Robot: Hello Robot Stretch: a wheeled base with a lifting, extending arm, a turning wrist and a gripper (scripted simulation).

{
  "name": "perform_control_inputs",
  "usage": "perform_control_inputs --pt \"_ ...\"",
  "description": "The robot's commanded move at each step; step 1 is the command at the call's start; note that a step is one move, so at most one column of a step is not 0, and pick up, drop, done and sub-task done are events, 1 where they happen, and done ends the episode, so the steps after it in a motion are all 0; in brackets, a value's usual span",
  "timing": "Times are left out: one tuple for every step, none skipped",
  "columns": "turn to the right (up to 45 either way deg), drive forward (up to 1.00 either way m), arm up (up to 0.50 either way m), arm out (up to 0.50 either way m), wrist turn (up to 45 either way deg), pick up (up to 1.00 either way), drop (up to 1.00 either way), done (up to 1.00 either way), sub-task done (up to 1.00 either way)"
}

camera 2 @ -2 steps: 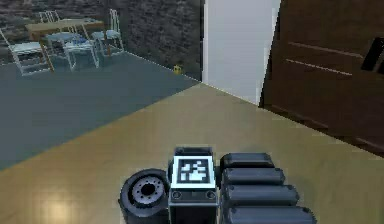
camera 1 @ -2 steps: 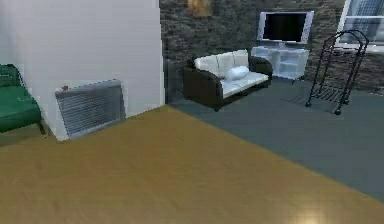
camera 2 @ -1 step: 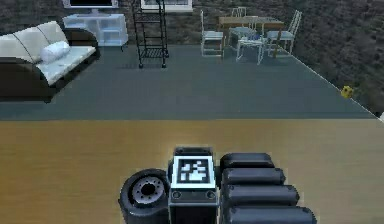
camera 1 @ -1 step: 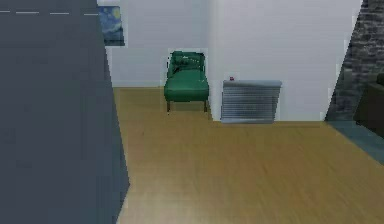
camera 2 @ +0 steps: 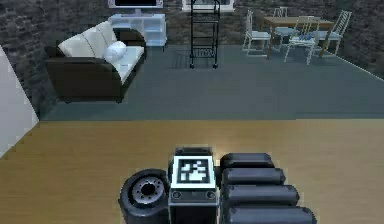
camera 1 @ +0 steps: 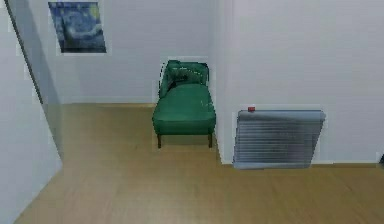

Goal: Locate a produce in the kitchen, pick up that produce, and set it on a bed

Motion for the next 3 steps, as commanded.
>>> perform_control_inputs --pt "-3.0 0.00 0.00 0.00 0.0 0.00 0.00 0.00 0.00" --pt "0.0 0.55 0.00 0.00 0.0 0.00 0.00 0.00 0.00" --pt "-33.0 0.00 0.00 0.00 0.0 0.00 0.00 0.00 0.00"
